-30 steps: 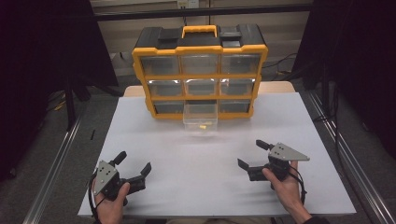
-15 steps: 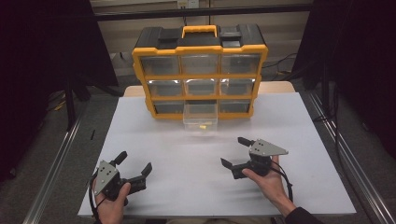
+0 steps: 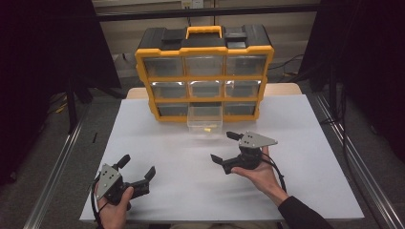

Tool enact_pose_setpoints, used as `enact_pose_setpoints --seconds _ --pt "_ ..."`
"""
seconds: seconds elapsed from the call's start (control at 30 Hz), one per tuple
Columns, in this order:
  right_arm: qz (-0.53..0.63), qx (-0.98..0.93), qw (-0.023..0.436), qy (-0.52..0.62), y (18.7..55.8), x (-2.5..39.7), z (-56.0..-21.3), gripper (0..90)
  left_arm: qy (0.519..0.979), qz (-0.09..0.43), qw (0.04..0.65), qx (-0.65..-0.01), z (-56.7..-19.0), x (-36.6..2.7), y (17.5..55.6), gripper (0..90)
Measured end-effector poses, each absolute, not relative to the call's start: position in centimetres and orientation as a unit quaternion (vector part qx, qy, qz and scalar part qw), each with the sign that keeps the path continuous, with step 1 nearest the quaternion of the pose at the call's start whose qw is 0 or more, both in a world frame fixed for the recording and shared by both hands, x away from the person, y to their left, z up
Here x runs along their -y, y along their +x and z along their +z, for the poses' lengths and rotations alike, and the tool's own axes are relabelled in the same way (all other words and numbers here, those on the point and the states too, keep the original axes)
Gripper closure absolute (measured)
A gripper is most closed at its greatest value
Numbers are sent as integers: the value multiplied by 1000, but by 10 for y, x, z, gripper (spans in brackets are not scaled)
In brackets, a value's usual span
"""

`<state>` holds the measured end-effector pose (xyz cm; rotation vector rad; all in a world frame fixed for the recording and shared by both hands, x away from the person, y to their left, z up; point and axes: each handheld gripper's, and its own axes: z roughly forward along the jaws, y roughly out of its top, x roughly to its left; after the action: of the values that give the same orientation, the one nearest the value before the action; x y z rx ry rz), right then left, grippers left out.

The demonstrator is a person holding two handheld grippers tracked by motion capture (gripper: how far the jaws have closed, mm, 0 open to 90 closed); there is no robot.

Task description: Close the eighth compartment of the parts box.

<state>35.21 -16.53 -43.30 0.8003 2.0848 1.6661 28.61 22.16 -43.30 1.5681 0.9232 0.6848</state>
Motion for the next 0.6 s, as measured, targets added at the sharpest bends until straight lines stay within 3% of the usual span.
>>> enact_pose_setpoints --seconds 0.33,0.6 --pt "572 -755 179 265 365 145 -428 59 667 290 564 -391 -433 -222 286 25" --pt "579 -753 165 268 375 136 -433 156 667 286 566 -391 -433 -221 286 25"
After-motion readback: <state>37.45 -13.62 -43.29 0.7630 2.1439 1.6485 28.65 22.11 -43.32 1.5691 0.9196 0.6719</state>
